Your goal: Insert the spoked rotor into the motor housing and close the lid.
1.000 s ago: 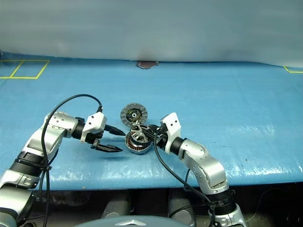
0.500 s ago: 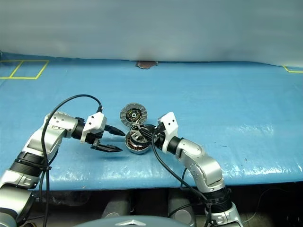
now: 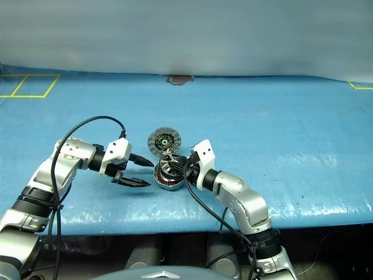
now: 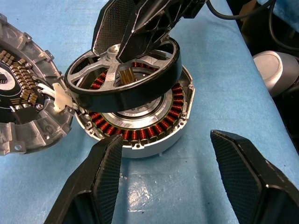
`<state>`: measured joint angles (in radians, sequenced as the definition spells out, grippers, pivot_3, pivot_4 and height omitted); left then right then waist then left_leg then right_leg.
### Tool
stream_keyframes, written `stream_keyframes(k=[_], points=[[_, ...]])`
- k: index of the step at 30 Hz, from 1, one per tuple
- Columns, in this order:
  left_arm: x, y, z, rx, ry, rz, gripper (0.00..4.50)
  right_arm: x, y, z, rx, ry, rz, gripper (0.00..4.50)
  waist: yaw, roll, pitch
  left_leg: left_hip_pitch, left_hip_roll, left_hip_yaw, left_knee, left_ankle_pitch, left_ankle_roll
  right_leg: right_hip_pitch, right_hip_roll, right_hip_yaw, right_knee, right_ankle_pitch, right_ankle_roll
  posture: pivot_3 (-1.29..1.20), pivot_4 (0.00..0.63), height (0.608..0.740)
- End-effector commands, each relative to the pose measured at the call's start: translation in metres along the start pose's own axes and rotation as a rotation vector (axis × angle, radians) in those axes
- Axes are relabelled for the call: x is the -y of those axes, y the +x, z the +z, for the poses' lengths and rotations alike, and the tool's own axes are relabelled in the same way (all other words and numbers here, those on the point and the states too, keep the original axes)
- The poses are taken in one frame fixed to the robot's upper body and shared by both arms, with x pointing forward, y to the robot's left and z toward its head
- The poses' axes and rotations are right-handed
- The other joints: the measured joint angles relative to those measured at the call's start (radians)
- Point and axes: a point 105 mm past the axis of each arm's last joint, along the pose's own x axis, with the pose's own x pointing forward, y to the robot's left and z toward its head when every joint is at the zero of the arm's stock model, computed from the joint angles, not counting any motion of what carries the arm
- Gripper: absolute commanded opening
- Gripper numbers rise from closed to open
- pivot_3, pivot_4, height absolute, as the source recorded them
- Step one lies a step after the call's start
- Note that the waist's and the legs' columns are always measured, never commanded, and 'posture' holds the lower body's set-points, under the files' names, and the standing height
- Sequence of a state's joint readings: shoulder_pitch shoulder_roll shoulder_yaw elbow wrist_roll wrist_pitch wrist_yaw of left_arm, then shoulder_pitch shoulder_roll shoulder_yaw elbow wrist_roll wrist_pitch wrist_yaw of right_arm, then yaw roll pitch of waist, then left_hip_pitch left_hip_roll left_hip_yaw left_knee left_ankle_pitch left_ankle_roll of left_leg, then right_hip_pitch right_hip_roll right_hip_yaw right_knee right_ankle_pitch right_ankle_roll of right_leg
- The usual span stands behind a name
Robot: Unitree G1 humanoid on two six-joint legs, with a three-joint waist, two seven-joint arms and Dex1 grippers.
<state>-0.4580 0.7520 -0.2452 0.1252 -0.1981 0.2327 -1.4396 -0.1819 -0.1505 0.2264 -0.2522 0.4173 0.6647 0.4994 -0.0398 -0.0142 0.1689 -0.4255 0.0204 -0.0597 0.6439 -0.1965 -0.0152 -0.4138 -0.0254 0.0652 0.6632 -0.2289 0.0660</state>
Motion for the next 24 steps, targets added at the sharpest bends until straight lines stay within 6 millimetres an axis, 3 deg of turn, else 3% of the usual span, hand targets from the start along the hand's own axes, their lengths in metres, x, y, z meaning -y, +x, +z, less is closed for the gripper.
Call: stream_keyframes(k=[1,6,24], points=[[-0.006,-0.007,0.007,-0.002,0.038,0.03,3.27,-0.003,0.002,0.004,0.01,0.016,0.022,1.52,0.0,0.0,0.0,0.0,0.0,0.0,0.0,0.0,0.0,0.0,0.0,0.0,0.0,0.0,0.0,0.0,0.15,0.74],[-0.007,-0.007,0.007,-0.004,0.045,0.036,3.27,0.0,0.001,0.002,0.002,0.024,-0.002,0.37,-0.001,0.0,0.0,0.0,0.0,0.0,0.0,0.0,0.0,0.0,0.0,0.0,0.0,0.0,0.0,0.0,0.15,0.74],[-0.007,-0.008,0.003,-0.022,0.04,0.022,3.27,-0.013,-0.001,0.025,0.054,-0.088,0.015,0.36,-0.002,0.0,0.0,0.0,0.0,0.0,-0.001,0.0,0.0,-0.001,0.0,0.0,0.0,0.0,0.0,0.0,0.15,0.74]])
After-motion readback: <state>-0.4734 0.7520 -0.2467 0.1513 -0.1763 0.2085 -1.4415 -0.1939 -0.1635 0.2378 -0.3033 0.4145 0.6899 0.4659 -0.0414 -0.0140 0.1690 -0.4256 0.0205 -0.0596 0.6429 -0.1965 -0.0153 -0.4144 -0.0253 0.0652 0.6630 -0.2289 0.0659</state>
